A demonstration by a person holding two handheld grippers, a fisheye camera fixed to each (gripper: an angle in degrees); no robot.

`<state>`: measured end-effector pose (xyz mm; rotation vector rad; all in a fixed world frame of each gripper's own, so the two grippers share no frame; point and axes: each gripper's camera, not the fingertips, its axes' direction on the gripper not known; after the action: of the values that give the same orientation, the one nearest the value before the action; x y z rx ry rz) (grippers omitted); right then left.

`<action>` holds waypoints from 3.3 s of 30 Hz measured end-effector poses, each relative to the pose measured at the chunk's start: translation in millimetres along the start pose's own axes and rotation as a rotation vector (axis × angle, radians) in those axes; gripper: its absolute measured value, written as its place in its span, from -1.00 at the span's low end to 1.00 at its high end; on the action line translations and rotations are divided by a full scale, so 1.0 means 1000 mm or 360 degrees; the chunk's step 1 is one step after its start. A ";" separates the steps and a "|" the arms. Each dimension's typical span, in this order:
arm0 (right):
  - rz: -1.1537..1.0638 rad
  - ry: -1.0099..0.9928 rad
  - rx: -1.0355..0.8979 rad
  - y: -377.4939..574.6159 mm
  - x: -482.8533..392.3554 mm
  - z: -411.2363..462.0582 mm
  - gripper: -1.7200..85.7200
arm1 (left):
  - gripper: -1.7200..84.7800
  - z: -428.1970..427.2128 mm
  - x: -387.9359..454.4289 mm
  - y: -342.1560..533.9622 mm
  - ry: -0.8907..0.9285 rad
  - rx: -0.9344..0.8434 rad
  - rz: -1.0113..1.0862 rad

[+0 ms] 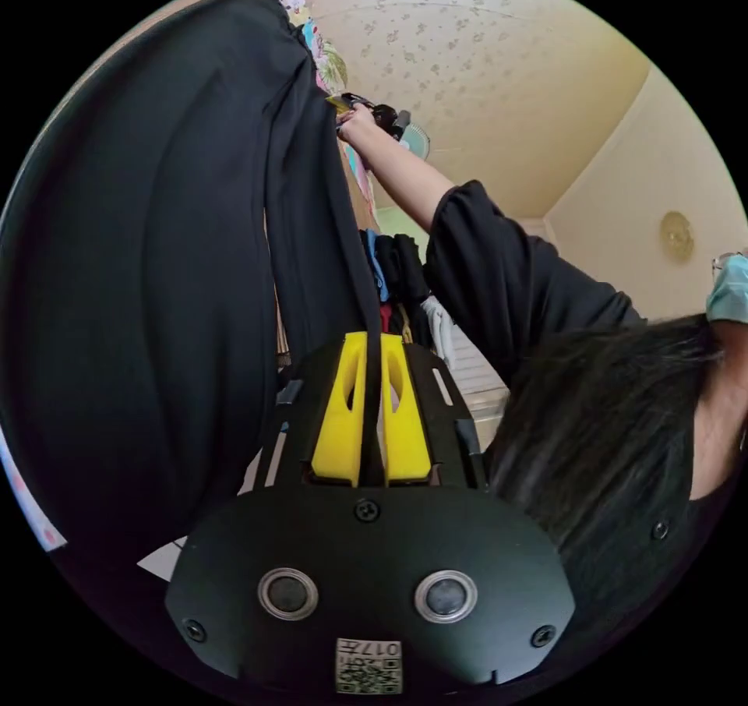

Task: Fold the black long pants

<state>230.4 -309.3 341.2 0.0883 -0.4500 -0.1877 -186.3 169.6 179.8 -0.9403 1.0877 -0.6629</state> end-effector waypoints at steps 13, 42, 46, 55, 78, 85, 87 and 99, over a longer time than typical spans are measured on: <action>-0.0746 -0.0623 -0.0121 0.090 -0.271 0.041 -0.83 | -0.84 -0.101 -0.016 0.080 -0.0373 0.0370 -0.0512; -0.0472 -0.0687 -0.0435 0.539 -0.089 -0.142 -0.91 | -0.84 0.004 0.073 0.086 -0.0855 0.0162 -0.0140; -0.0384 -0.0656 -0.0476 0.535 -0.075 -0.122 -0.89 | -0.78 0.007 0.061 0.105 -0.0896 0.0267 -0.0255; -0.0641 -0.0280 -0.0040 0.305 -0.140 -0.064 -0.73 | -0.78 0.021 0.071 0.099 -0.0935 0.0434 -0.0194; -0.0506 -0.0542 -0.0297 -0.013 -0.166 0.152 -0.88 | -0.84 0.081 0.044 0.088 -0.0691 0.0475 -0.0185; -0.0028 -0.0376 -0.0276 0.002 -0.076 0.141 -0.79 | -0.82 0.081 0.057 0.100 -0.0754 0.0518 -0.0103; 0.0085 -0.0480 -0.0169 0.021 -0.056 0.104 -0.75 | -0.79 0.072 0.058 0.091 -0.0791 0.0515 -0.0081; -0.0148 -0.0837 -0.0331 0.258 -0.011 -0.036 -0.68 | -0.68 0.071 0.008 -0.066 -0.1023 0.0267 0.0134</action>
<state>278.0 -53.1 337.3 -0.1493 -0.9479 -0.3506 -117.4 154.0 246.2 -0.8694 0.4883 -0.3337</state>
